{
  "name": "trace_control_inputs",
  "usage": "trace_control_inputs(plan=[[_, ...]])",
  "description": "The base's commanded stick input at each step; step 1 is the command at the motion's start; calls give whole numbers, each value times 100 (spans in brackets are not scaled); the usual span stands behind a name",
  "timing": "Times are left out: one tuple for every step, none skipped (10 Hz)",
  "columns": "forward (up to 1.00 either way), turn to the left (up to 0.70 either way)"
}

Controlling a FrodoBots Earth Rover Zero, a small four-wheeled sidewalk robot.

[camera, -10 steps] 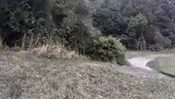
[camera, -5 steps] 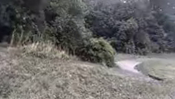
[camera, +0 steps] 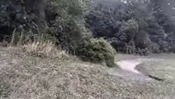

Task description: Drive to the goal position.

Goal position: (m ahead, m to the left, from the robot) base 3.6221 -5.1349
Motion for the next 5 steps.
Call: trace_control_inputs(plan=[[0,-4],[0,-8],[0,-33],[0,-17],[3,0]])
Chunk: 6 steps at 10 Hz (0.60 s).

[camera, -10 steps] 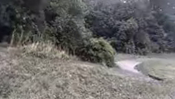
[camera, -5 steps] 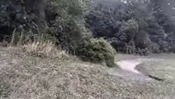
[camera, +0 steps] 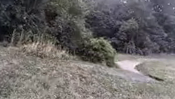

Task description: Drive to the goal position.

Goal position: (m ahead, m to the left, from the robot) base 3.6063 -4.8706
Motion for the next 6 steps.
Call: trace_control_inputs(plan=[[21,0],[38,0],[45,0],[45,0],[45,0],[45,0]])
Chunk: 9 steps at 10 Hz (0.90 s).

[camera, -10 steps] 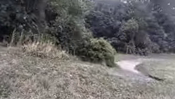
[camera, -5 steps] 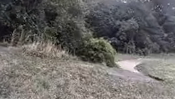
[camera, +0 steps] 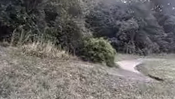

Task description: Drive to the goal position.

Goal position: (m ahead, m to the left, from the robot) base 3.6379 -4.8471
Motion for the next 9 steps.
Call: trace_control_inputs(plan=[[45,0],[45,0],[45,0],[45,0],[45,0],[45,0],[45,0],[45,0],[45,0]])
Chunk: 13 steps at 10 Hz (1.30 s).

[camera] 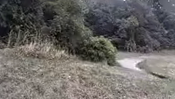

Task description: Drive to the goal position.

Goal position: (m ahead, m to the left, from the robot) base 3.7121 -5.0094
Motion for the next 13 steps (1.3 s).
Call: trace_control_inputs(plan=[[45,0],[45,0],[45,0],[45,-27],[45,-27],[45,-27],[45,-27],[45,-27],[45,-27],[45,-27],[45,-27],[45,-27],[45,-27]])
